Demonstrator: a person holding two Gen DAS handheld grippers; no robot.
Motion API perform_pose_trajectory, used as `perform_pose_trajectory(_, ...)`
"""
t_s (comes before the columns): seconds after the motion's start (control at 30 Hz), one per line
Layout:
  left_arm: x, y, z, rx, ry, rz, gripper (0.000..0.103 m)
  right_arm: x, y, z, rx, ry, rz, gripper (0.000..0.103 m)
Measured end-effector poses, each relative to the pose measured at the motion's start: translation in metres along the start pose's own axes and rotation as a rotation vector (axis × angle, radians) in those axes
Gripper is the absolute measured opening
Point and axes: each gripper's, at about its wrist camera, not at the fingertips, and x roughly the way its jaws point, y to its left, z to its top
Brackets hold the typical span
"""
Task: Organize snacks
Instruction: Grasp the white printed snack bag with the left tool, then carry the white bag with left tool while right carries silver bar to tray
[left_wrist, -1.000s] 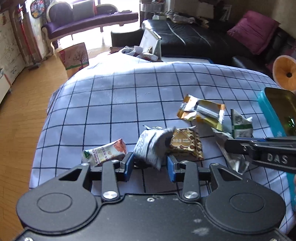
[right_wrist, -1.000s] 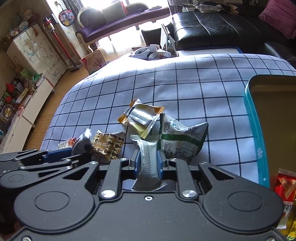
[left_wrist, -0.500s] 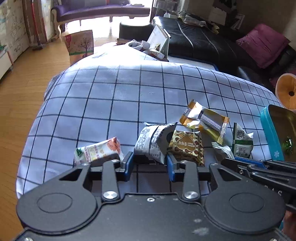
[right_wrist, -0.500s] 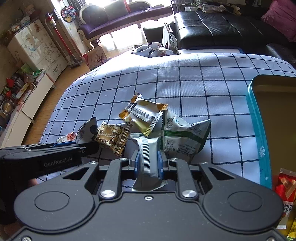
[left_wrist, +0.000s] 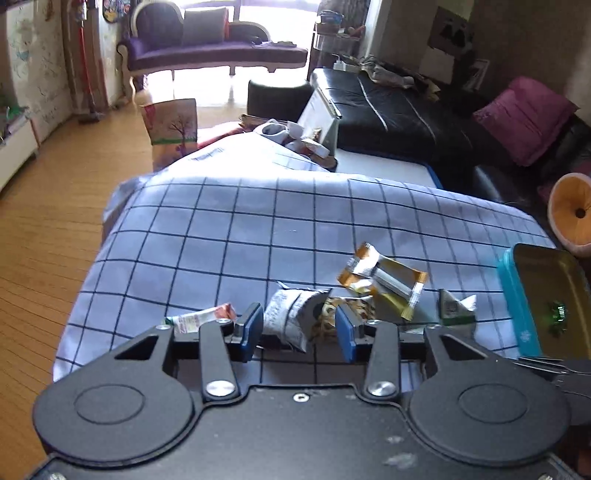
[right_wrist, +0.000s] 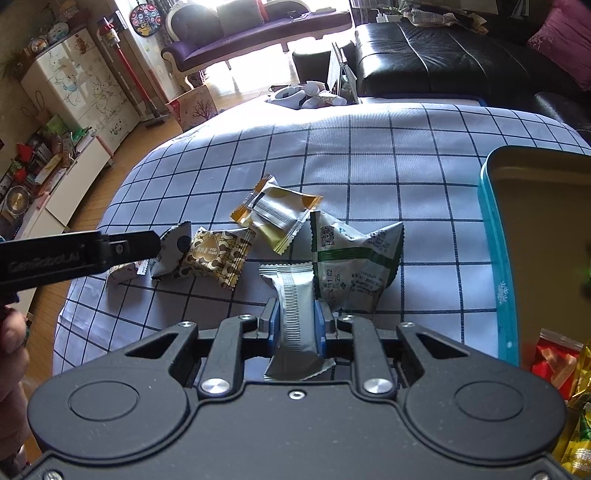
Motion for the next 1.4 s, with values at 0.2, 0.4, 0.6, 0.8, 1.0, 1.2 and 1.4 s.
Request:
perform_pose_trajectory(0.2,0.025,0.009,0.003,-0.058,0.023,-0.005,0.043,0.001,-0.003,-0.002,0.005,0.001,0.012,0.028)
perform_pose_trajectory(0.4,0.044,0.004,0.002,-0.062,0.049,0.01,0.048,0.001,-0.005,-0.004,0.003,0.012,0.021,0.028)
perform_pose_trajectory(0.6,0.049,0.009,0.004,-0.119,0.059,-0.013,0.052,0.005,-0.003,-0.006,-0.003,0.026,0.013,0.03)
perform_pose_trajectory(0.8,0.05,0.022,0.005,-0.202,0.099,-0.103,0.038,0.005,-0.002,-0.006,-0.006,0.019,0.008,0.029)
perform_pose_trajectory(1.0,0.039,0.032,0.006,-0.264,0.094,-0.075,0.036,0.001,-0.002,-0.006,-0.001,0.007,0.028,0.029)
perform_pose_trajectory(1.2,0.013,0.037,0.013,-0.306,0.038,-0.022,0.036,-0.013,-0.007,-0.001,0.046,0.004,0.144,0.029)
perform_pose_trajectory(1.4,-0.012,0.031,0.018,-0.304,-0.003,0.001,0.036,-0.035,-0.011,0.005,0.08,-0.046,0.213,0.029)
